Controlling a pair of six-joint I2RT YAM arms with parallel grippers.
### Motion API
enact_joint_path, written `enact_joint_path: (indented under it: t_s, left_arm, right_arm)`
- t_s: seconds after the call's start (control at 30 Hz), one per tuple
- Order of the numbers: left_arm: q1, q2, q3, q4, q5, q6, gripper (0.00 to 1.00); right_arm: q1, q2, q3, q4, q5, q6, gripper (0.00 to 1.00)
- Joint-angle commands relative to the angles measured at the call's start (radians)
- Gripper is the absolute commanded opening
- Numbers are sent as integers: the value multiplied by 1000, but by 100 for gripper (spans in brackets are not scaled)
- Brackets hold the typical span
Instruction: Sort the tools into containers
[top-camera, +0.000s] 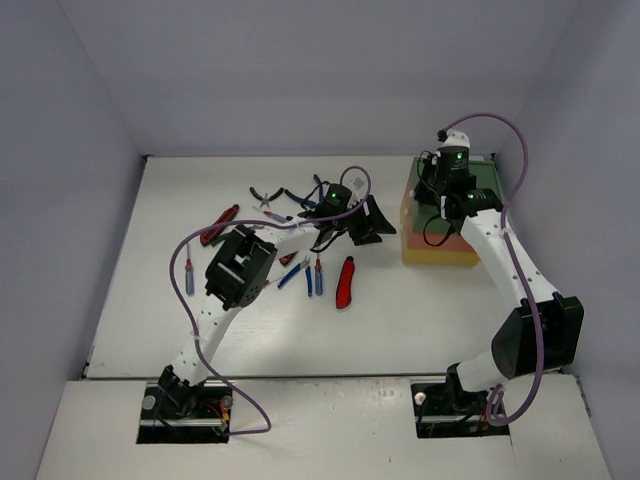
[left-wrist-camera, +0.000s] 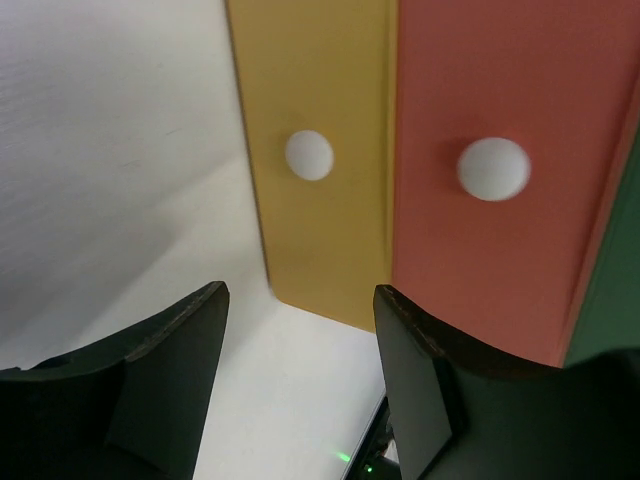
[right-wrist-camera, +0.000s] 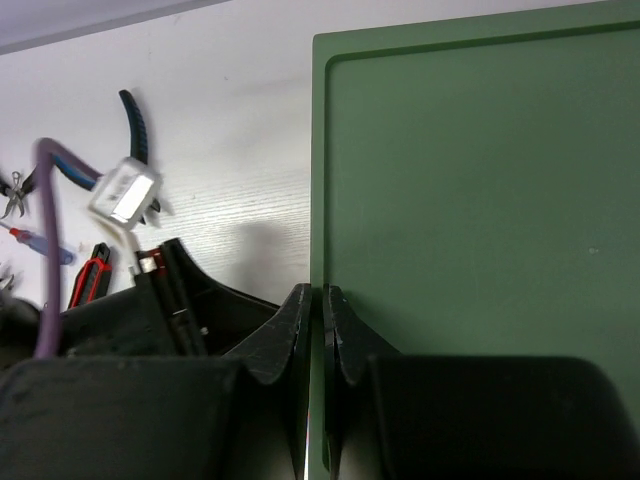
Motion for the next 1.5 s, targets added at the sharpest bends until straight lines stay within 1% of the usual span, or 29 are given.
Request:
enact_joint_path:
  t_s: [0.0,0.2,0.6,0.73,0.9,1.1,1.17,1.37,1.47]
  left_arm:
    - [-2,-21,91,108,52,-24,56]
    - [-3,29,129,132,72,-37,50]
    - [-2,90,136,255,58,-70,45]
    - [-2,116,140,328,68,-76,42]
    - [0,131,136,404,88,-74,41]
    - [0,143,134,457,106,-78,40]
    - [0,151,129,501,110,-94,39]
    - [-2,185,143,592,118,-163,30]
    - [-4,192,152,593,127,-167,29]
  right_arm:
    - [22,-44,-10,-7,-73,4,0]
    - [22,-52,-16,-8,-98,-42,0]
    - [20,-57,-26,-7,-115,-61,0]
    - [20,-60,-27,-7,-126,-65,0]
    - [20,-68,-33,-8,-129,-69,0]
    - [17,-72,-36,-7,-130,-72,0]
    - [17,-72,-38,-8,-132,-73,0]
    - [14,-78,-38,-8,-135,-73,0]
    - [10,-80,-39,-8,-137,-74,0]
